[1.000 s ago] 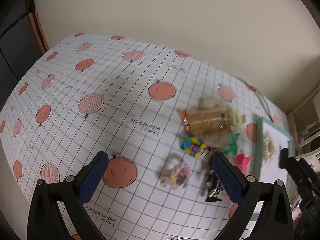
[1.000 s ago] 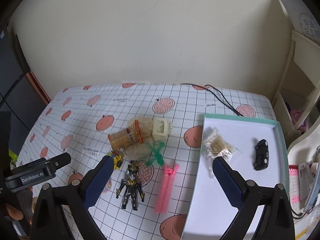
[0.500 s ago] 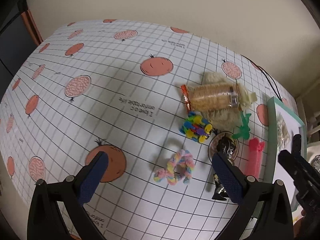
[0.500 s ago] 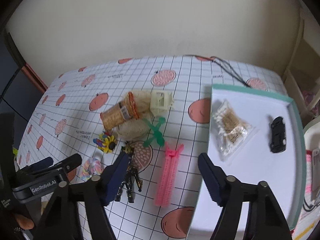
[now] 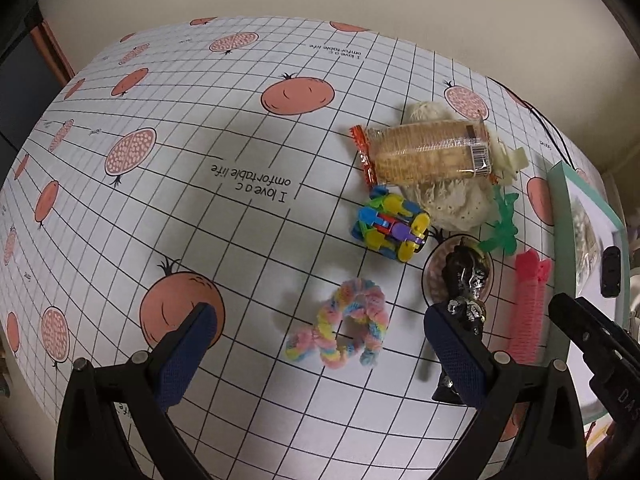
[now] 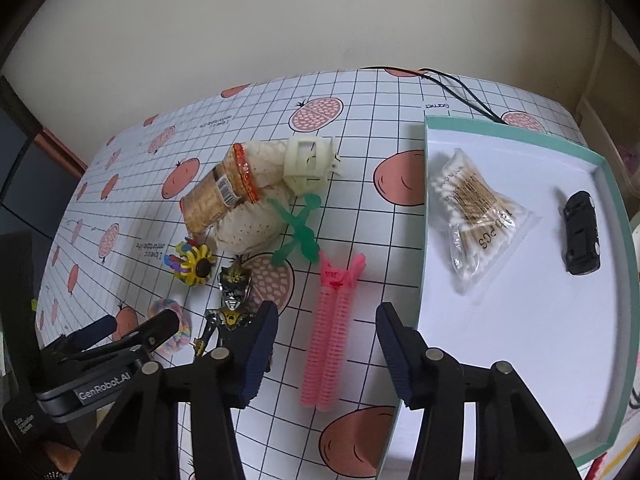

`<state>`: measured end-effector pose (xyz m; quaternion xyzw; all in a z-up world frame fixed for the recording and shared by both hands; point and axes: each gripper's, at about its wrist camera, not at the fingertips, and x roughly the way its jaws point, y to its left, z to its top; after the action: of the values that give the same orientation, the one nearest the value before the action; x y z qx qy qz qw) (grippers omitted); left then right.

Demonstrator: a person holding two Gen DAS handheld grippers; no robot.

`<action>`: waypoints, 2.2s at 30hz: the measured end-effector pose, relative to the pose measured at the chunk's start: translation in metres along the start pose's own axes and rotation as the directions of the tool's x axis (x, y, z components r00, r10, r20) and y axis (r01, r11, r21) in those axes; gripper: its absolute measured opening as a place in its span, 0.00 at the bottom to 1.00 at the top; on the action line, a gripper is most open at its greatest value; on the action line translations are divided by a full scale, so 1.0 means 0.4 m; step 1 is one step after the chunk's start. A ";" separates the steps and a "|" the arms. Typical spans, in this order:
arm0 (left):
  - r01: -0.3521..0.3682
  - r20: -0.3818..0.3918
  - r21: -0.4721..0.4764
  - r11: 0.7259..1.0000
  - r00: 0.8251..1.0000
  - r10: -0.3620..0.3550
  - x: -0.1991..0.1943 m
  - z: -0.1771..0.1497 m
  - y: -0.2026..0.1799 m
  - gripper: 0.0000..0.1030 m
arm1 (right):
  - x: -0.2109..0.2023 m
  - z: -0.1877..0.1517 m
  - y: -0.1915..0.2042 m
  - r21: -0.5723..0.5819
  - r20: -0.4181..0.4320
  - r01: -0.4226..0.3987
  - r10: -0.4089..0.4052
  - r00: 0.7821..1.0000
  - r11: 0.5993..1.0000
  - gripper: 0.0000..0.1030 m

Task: Organize objects
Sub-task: 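Move the right tool toward the pink hair curler while the left tool approaches the rainbow toy, then grasp the pink hair curler with the right tool while the left tool grasps the rainbow toy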

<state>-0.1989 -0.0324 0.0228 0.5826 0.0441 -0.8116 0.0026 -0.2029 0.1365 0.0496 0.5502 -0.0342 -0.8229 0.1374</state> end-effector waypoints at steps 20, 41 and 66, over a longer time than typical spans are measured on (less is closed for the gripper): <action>-0.026 -0.040 0.001 1.000 0.999 0.026 0.052 -0.009 0.011 1.00 | 0.064 -0.025 0.006 -0.036 -0.065 0.028 -0.030 0.997 0.999 0.48; -0.043 -0.065 0.014 0.999 0.997 0.044 0.076 -0.013 0.020 0.94 | 0.096 -0.037 0.030 -0.096 -0.081 0.082 -0.090 0.993 0.992 0.48; -0.043 -0.023 0.004 0.999 0.999 0.043 0.053 -0.004 0.038 0.62 | 0.095 -0.031 0.023 -0.104 -0.077 0.090 -0.098 0.992 0.991 0.29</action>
<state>-0.2032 -0.0463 0.0013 0.5929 0.0302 -0.8045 0.0186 -0.2033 0.1189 0.0124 0.5770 0.0387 -0.8059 0.1271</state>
